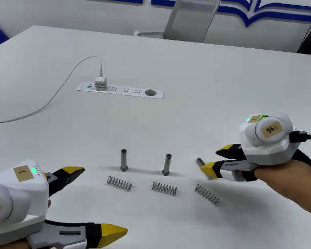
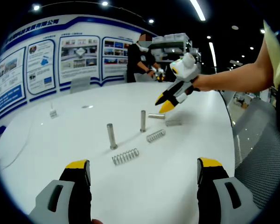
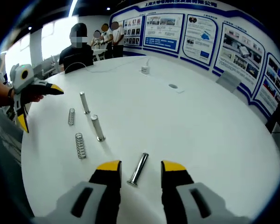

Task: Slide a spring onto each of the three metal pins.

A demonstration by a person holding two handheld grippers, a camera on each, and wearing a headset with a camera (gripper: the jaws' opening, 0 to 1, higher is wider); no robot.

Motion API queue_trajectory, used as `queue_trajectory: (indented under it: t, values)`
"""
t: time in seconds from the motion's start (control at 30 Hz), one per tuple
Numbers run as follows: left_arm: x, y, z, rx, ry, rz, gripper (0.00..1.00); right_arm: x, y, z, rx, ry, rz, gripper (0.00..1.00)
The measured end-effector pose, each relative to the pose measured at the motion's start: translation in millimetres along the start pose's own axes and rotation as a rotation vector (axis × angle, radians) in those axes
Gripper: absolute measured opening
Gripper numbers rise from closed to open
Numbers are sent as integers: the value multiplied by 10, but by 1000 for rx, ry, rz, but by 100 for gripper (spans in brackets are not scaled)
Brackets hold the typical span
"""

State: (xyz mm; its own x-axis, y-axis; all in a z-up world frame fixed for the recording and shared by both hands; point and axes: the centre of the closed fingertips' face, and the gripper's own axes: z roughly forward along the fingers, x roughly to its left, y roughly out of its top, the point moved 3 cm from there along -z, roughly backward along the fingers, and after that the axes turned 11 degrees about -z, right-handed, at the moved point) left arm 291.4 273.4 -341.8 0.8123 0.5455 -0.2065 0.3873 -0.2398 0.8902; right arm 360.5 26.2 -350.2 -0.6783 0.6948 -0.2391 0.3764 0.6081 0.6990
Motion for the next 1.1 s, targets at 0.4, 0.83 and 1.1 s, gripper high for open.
queue_trajectory:
  t: [0.4,0.83,1.1]
  values:
    - [40,-29,-8,3,2,-3,96,-41,14,164,61,-15,40,25]
    - [42,-48,-1,6,0,-5,96,-82,-6,292,109,-20,95,18]
    - [43,-60,-6,8,0,-8,95,-77,-72,333,149,-24,135,15]
